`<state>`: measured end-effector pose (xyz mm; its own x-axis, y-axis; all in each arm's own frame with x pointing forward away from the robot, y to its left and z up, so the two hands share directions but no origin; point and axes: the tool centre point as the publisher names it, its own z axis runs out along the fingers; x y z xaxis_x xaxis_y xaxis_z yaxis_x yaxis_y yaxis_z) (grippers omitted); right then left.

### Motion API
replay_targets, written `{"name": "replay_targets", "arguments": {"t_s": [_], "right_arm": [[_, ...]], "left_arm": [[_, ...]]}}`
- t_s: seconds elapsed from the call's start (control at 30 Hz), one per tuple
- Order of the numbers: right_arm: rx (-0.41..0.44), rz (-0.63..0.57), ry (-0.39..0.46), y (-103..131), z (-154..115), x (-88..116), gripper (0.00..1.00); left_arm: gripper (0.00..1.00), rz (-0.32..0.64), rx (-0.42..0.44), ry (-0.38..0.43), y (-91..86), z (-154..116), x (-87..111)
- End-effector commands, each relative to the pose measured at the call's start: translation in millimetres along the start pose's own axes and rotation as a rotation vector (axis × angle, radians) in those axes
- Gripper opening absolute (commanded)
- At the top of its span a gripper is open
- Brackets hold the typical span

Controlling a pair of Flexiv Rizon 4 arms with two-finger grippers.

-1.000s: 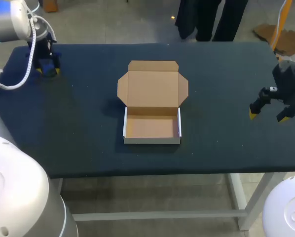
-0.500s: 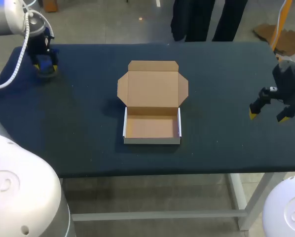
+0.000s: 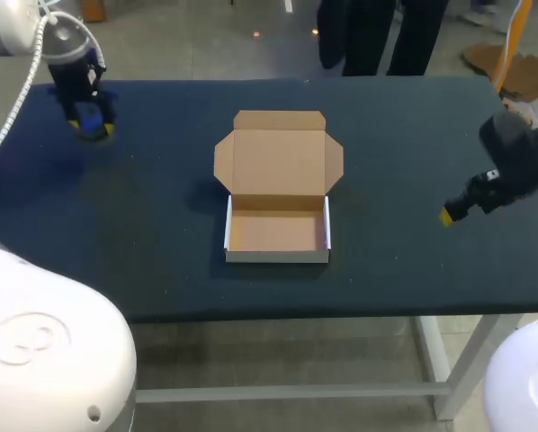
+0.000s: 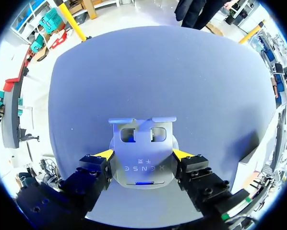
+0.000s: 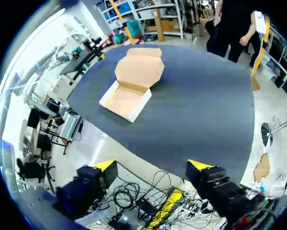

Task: Assemble the packaging by folding the flat box into shape, placing the metal phone stand inside, and closing the box properly

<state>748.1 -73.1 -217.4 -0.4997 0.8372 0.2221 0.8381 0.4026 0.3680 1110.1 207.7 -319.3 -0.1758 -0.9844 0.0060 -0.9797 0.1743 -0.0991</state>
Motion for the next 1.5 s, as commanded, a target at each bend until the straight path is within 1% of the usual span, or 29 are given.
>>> {"name": "replay_targets", "arguments": {"t_s": [0.03, 0.1, 0.17, 0.27, 0.3, 0.37, 0.53, 0.63, 0.73, 0.93, 0.97, 1.03, 1.07, 1.13, 1.2, 1.23, 1.4, 1.47, 1.5], "right_arm": [[-0.083, -0.371, 0.098, -13.1, 0.9, 1.7, 1.00], [-0.052, -0.428, 0.080, -16.6, 6.7, 3.4, 1.00], [-0.068, -0.458, 0.102, -19.2, 9.7, 5.1, 1.00], [-0.087, -0.487, 0.110, -22.7, 13.6, 5.0, 1.00], [-0.080, -0.494, 0.108, -24.1, 15.5, 5.3, 1.00], [-0.038, -0.497, 0.083, -26.4, 22.9, 4.4, 1.00], [-0.038, -0.497, 0.083, -26.4, 22.9, 4.4, 1.00], [-0.038, -0.497, 0.083, -26.4, 22.9, 4.4, 1.00], [-0.038, -0.497, 0.083, -26.4, 22.9, 4.4, 1.00], [-0.038, -0.497, 0.083, -26.4, 22.9, 4.4, 1.00], [-0.028, -0.512, 0.071, -24.7, 29.5, 5.2, 1.00], [-0.043, -0.520, 0.088, -22.3, 40.6, 4.2, 1.00], [-0.012, -0.530, 0.075, -20.3, 50.7, 1.9, 1.00], [-0.034, -0.549, 0.092, -15.4, 59.5, 3.9, 1.00], [-0.031, -0.572, 0.081, -9.1, 69.7, 2.4, 1.00], [-0.047, -0.575, 0.078, -5.2, 73.2, 2.0, 1.00], [-0.033, -0.583, 0.063, 8.6, 86.4, 2.3, 1.00], [-0.047, -0.582, 0.066, 11.9, 91.7, 2.1, 1.00], [-0.049, -0.587, 0.054, 12.7, 93.2, 2.5, 1.00]], "left_arm": [[0.00, 0.021, 0.139, -0.026, 57.0, -38.3, 18.8], [0.00, 0.043, 0.142, -0.021, 65.9, -43.9, 26.9], [0.00, 0.055, 0.145, -0.021, 75.2, -49.1, 34.9], [0.00, 0.067, 0.147, -0.016, 86.6, -55.7, 45.5], [0.00, 0.069, 0.148, -0.017, 89.8, -57.5, 48.9], [0.00, 0.083, 0.144, -0.012, 96.6, -61.6, 56.0], [0.00, 0.099, 0.150, -0.023, 111.1, -71.3, 72.9], [0.00, 0.111, 0.152, -0.021, 117.8, -75.8, 79.4], [0.00, 0.144, 0.155, -0.031, 125.6, -78.1, 90.2], [0.00, 0.206, 0.153, -0.020, 139.4, -80.6, 114.7], [0.00, 0.219, 0.147, -0.011, 142.2, -81.7, 119.7], [0.00, 0.227, 0.148, -0.015, 145.7, -83.1, 125.4], [0.00, 0.240, 0.143, -0.013, 148.5, -84.1, 129.7], [0.00, 0.248, 0.143, -0.017, 152.0, -85.7, 135.1], [0.00, 0.259, 0.139, -0.012, 154.6, -87.4, 139.5], [0.00, 0.263, 0.140, -0.014, 155.8, -87.8, 141.8], [0.00, 0.277, 0.137, -0.013, 158.2, -88.0, 149.1], [0.00, 0.280, 0.135, -0.012, 157.7, -87.4, 150.9], [0.00, 0.280, 0.134, -0.012, 157.5, -87.2, 151.4]]}}
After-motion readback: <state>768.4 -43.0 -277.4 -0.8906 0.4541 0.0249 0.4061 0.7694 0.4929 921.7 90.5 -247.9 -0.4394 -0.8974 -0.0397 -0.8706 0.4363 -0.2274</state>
